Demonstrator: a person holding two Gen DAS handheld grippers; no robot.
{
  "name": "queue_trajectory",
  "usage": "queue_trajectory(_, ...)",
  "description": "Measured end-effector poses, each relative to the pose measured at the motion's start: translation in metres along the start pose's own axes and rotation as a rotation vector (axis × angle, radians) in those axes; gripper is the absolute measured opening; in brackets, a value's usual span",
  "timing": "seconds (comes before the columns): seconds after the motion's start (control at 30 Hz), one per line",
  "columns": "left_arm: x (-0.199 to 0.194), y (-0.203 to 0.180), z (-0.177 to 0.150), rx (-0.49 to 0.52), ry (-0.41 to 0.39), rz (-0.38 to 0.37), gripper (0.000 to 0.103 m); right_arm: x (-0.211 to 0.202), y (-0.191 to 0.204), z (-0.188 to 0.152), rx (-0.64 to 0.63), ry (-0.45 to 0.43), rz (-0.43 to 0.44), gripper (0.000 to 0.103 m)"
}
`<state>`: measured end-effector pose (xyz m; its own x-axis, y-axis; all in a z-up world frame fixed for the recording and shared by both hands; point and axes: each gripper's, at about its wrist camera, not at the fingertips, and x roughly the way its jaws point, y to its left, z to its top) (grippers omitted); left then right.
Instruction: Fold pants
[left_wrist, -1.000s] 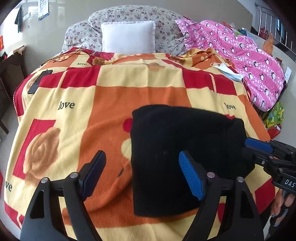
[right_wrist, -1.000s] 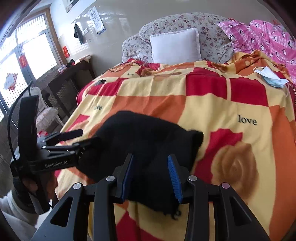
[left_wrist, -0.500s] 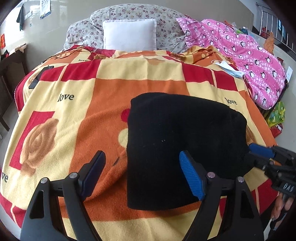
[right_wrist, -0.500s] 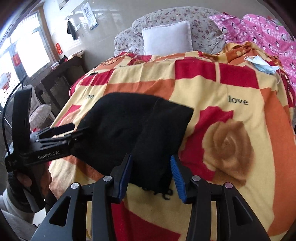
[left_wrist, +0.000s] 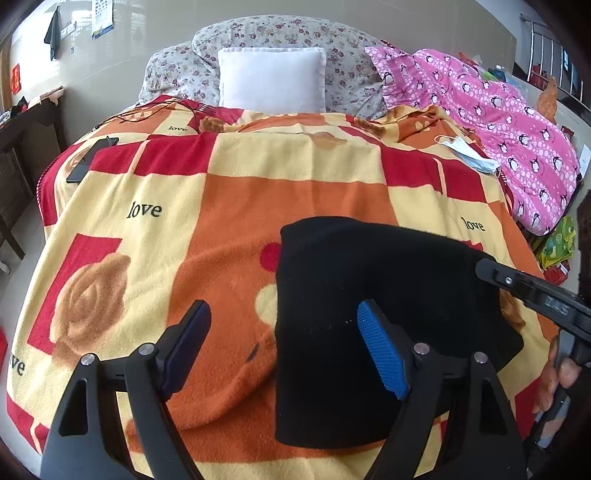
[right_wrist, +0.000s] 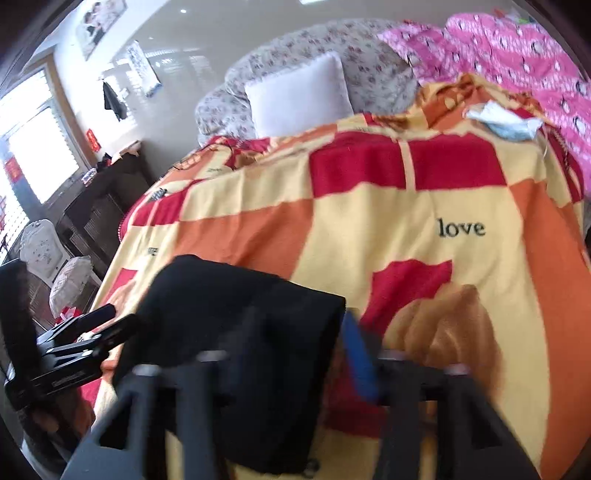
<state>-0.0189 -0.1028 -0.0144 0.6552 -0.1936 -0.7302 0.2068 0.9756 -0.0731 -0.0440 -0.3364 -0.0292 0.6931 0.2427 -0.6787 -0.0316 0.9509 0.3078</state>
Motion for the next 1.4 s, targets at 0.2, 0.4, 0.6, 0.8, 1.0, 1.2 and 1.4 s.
queue_trajectory(0.2, 0.014, 0.0, 0.001, -0.015, 0.017, 0.006, 0.084, 0.013, 0.002, 0.007, -0.044, -0.006, -0.05, 0.013)
queue_trajectory(0.4, 0.018, -0.005, 0.002, -0.003, 0.017, 0.006, 0.084, 0.012, -0.003, 0.007, -0.023, 0.008, -0.022, 0.016)
queue_trajectory(0.6, 0.015, -0.003, 0.003, -0.009, 0.022, -0.004, 0.084, -0.026, 0.016, -0.007, -0.073, -0.015, 0.007, 0.048)
queue_trajectory(0.8, 0.016, -0.002, 0.001, -0.022, 0.024, -0.007, 0.084, -0.027, 0.028, -0.026, -0.109, 0.036, -0.005, 0.058)
queue_trajectory(1.0, 0.015, 0.0, 0.0, -0.031, 0.03, -0.021, 0.084, -0.007, 0.01, -0.04, -0.041, 0.079, 0.033, 0.063)
queue_trajectory(1.2, 0.006, 0.019, 0.0, -0.105, 0.043, -0.11, 0.084, -0.018, 0.003, -0.034, -0.006, 0.055, 0.066, 0.064)
queue_trajectory(1.4, 0.005, 0.035, -0.002, -0.17, 0.077, -0.188, 0.084, -0.004, 0.002, -0.031, 0.018, 0.088, 0.124, 0.066)
